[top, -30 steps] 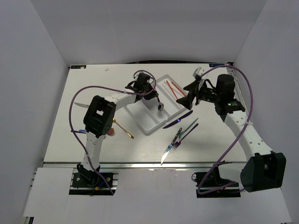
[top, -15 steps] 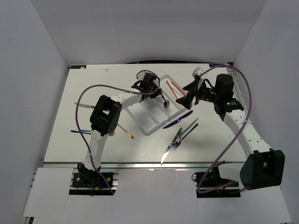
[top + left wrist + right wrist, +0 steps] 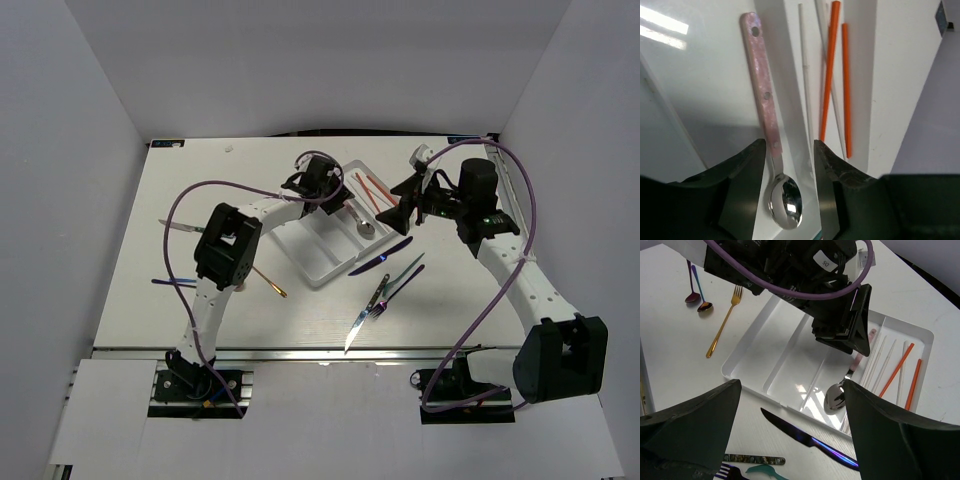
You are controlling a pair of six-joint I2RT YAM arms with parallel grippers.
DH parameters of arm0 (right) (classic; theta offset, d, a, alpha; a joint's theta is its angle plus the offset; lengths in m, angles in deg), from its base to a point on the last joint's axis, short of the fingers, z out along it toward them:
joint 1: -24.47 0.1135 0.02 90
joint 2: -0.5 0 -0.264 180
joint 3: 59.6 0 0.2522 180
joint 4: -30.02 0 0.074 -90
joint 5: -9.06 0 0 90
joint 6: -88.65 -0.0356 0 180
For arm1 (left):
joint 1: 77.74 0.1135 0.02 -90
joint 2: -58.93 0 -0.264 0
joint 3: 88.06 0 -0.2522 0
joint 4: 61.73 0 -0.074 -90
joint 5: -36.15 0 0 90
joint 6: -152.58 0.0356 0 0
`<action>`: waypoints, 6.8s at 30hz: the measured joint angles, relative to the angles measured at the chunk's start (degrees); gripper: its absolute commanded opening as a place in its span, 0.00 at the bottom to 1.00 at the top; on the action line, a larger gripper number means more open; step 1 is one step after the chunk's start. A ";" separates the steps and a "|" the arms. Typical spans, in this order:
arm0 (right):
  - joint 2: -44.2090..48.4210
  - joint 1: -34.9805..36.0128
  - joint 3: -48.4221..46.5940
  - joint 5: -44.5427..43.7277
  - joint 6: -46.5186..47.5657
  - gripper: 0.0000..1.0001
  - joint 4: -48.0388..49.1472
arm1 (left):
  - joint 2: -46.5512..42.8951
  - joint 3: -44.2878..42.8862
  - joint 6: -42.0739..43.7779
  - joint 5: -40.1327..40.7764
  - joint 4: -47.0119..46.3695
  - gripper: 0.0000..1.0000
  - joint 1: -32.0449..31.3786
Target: Sort the eating utensils into containers
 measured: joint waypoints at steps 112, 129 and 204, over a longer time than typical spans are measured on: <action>-69.07 54.16 -61.77 -32.65 4.55 0.89 -19.61 | -114.27 62.99 34.99 17.62 15.17 0.75 29.27; -72.04 54.07 -64.41 -35.19 7.96 0.75 -18.12 | -113.96 63.41 34.99 16.48 15.17 0.75 29.27; -54.99 51.98 -41.90 -31.91 6.34 0.00 -22.93 | -115.14 63.71 35.39 13.07 14.75 0.75 29.59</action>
